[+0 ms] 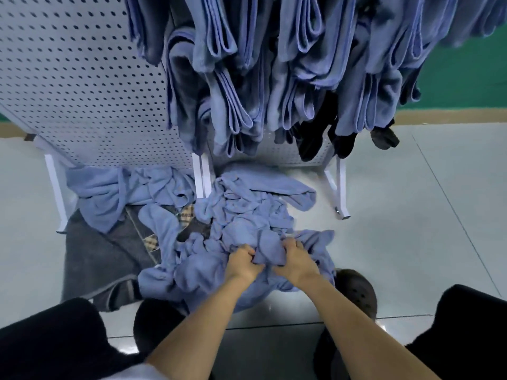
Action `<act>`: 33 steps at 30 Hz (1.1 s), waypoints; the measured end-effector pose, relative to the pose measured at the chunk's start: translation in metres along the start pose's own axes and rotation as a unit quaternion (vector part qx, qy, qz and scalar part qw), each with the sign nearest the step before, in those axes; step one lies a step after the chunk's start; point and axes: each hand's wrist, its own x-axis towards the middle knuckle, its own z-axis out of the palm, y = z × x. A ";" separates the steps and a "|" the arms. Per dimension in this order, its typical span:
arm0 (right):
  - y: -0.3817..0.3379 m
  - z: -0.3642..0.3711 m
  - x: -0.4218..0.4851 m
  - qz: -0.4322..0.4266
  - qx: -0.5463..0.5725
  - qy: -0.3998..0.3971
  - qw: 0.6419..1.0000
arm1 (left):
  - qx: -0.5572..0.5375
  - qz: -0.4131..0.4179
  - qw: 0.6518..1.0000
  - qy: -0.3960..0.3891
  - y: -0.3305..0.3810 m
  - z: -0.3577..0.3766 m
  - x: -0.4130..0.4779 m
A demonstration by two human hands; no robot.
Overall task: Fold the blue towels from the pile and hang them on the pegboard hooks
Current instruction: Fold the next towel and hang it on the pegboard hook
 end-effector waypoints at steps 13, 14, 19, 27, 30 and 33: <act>-0.009 -0.074 -0.017 -0.023 0.294 0.198 0.935 | -0.122 -0.017 0.992 0.039 0.019 -0.059 0.000; -0.012 -0.086 -0.025 -0.036 0.310 0.208 0.927 | -0.138 -0.007 0.989 0.054 0.025 -0.073 -0.005; -0.038 -0.156 -0.074 -0.093 0.400 0.235 0.881 | -0.176 0.042 0.976 0.118 0.070 -0.146 -0.047; -0.099 -0.262 -0.163 -0.206 0.388 0.270 0.857 | -0.243 0.202 0.932 0.178 0.177 -0.247 -0.149; -0.122 -0.283 -0.191 -0.255 0.374 0.210 0.867 | -0.249 0.275 0.918 0.138 0.212 -0.268 -0.183; -0.141 -0.286 -0.210 -0.289 0.295 0.135 0.901 | -0.259 0.332 0.903 0.089 0.233 -0.272 -0.202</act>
